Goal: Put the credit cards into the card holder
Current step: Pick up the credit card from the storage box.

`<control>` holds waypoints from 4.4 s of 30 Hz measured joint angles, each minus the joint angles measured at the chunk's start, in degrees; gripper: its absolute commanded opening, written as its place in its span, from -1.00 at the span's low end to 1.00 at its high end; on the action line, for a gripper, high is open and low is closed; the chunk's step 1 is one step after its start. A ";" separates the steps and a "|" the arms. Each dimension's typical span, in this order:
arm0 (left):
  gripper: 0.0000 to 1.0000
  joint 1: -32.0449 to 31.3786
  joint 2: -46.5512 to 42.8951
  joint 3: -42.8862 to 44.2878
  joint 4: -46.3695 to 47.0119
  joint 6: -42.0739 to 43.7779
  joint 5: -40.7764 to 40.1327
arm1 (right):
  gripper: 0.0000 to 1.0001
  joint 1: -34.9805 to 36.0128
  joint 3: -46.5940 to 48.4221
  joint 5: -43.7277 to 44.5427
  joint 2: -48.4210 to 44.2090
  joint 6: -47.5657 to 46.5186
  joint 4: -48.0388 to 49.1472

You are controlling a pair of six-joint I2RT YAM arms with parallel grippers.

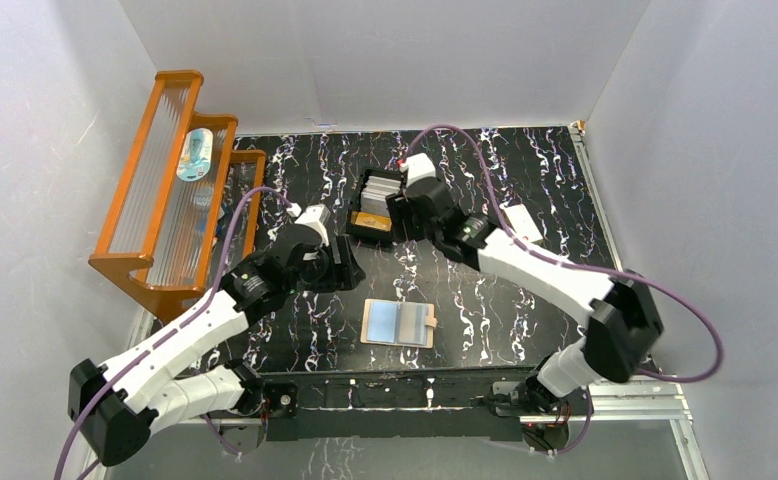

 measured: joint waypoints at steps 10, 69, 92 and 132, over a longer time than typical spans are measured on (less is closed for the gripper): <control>0.97 0.00 -10.58 -0.39 -5.75 7.85 -2.36 | 0.44 -5.35 19.45 -11.82 20.94 -19.41 0.79; 0.97 0.00 -17.53 -2.86 -6.82 11.89 -6.19 | -0.79 -6.05 34.34 -10.03 42.69 -44.61 1.49; 0.97 0.00 -17.38 -2.95 -6.82 11.85 -6.14 | -0.82 -6.27 35.10 -13.00 41.92 -42.45 -1.05; 0.74 0.00 -9.14 -2.97 -6.67 -2.21 -1.07 | -1.00 -8.00 13.00 -28.11 12.11 -11.02 3.17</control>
